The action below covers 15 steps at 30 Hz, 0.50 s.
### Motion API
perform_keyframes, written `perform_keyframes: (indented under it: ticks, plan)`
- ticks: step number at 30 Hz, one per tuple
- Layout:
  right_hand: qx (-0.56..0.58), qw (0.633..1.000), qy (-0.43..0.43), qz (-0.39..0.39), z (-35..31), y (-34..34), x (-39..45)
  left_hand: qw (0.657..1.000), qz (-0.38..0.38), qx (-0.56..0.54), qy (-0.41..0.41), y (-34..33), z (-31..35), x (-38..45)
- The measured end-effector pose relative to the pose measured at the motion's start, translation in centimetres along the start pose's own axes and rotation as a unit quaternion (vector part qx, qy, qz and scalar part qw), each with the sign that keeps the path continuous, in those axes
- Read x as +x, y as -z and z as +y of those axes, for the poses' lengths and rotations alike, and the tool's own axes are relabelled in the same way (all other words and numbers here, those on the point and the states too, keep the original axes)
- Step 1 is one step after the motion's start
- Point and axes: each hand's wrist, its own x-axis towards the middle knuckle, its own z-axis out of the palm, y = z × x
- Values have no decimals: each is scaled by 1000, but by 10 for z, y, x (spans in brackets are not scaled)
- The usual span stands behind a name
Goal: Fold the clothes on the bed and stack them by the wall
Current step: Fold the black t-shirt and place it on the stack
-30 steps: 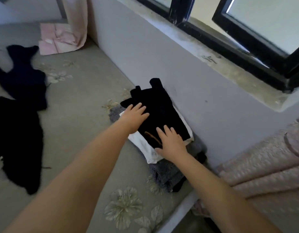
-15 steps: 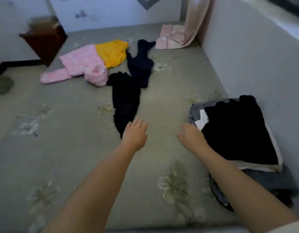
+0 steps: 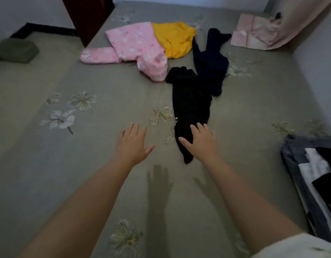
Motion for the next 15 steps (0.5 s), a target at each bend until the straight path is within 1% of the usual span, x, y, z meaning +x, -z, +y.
perform_keyframes:
  ticks: [4, 8, 9, 11, 13, 15]
  plan:
    - [-12, 998, -58, -36, 1, -73, 37, 999, -36, -32, -5, -88, -31, 39]
    - [-12, 990, -130, -59, 21, -140, 62, 989, -112, -99, 11, -184, -34, 48]
    - [-10, 986, -149, -67, 26, -154, 67, 986, -120, -110, 19, -204, -32, 47]
    - [-19, 983, -172, -65, 32, -178, 77, 990, -88, -109, 34, -232, -30, 45]
    - [-35, 983, -180, -12, 38, -196, 87, 992, -38, -107, 48, -244, -29, 47]
    - [-7, 981, -189, 51, 40, -203, 91, 992, -25, -115, 44, -243, -29, 45]
